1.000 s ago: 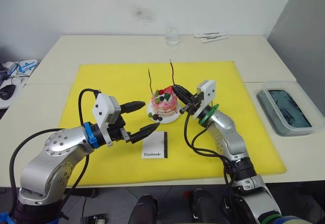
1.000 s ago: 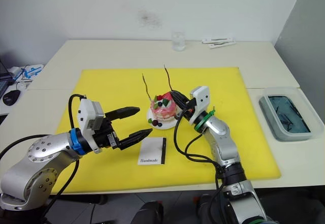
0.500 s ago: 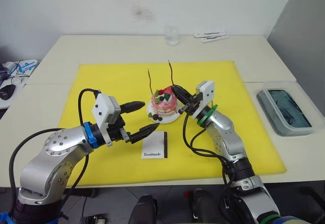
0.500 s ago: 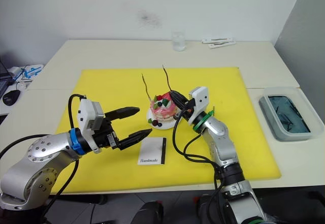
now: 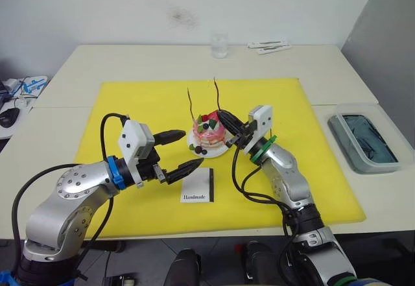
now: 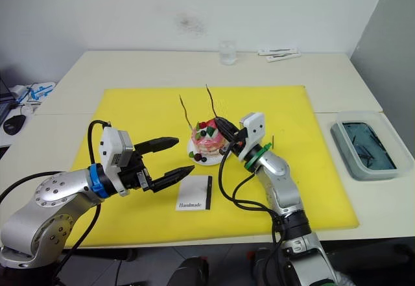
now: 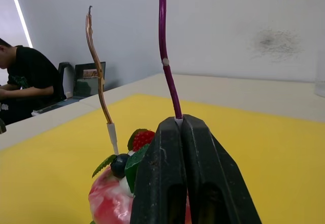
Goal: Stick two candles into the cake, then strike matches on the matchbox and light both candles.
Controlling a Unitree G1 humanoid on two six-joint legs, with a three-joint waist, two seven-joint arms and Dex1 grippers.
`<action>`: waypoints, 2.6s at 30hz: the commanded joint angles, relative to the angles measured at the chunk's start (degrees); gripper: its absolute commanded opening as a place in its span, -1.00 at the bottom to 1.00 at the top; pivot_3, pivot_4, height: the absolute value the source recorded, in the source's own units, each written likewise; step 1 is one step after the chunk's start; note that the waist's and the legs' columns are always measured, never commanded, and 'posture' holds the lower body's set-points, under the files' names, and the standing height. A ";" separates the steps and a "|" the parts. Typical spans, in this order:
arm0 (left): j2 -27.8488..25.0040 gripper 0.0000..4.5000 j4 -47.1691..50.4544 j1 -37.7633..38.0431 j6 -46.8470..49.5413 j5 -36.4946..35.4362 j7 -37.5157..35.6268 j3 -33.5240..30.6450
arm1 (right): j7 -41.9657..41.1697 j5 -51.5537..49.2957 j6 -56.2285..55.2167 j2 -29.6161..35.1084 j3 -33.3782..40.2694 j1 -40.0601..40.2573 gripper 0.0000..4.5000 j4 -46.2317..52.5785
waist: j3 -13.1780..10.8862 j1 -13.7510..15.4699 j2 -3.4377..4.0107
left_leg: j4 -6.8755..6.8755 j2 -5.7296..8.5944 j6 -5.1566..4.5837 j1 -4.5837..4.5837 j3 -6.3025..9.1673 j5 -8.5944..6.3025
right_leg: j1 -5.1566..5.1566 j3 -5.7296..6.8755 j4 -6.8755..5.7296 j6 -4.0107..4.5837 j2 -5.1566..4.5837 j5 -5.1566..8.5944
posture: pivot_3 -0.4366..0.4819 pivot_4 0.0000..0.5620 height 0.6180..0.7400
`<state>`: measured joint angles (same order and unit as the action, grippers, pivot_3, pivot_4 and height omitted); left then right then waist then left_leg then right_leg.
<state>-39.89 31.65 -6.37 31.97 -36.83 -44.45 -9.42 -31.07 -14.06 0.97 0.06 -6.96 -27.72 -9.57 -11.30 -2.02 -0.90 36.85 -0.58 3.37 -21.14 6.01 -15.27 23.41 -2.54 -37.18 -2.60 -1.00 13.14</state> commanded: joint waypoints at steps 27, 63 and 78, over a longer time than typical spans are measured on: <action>0.43 1.00 1.02 -0.47 -1.43 0.82 0.30 0.02 | 2.94 1.77 -5.39 -2.50 0.21 2.62 -0.99 -4.84 | 0.00 -0.02 0.00 | -0.01 0.00 0.00 0.02 0.00 0.00 | 0.00 0.00 0.00 0.01 0.00 0.01 | -0.05 -0.47 1.00; -2.70 1.00 0.16 1.37 -0.78 0.42 -1.40 -2.57 | -5.08 -8.75 13.63 15.33 2.36 9.16 0.22 30.89 | -0.02 0.07 0.02 | -0.13 -0.01 0.01 -0.01 0.00 -0.01 | 0.02 0.01 0.09 0.08 -0.01 0.07 | -0.05 -0.47 1.00; -19.91 1.00 -13.53 2.63 37.00 -31.75 -8.80 -14.11 | -19.31 -17.94 25.92 42.87 9.50 15.07 0.22 44.01 | -0.12 -0.17 -0.07 | -0.16 -0.06 -0.01 -0.06 0.02 -0.02 | 0.12 0.12 0.11 0.45 -0.01 0.34 | -0.05 -0.47 1.00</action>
<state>-58.57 18.87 -3.07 64.98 -64.59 -53.02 -21.89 -49.31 -30.55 25.98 41.81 1.11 -12.69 31.95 -11.42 -2.20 -0.97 36.69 -0.64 3.37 -21.23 6.03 -15.29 23.54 -2.41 -37.07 -2.16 -1.01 13.49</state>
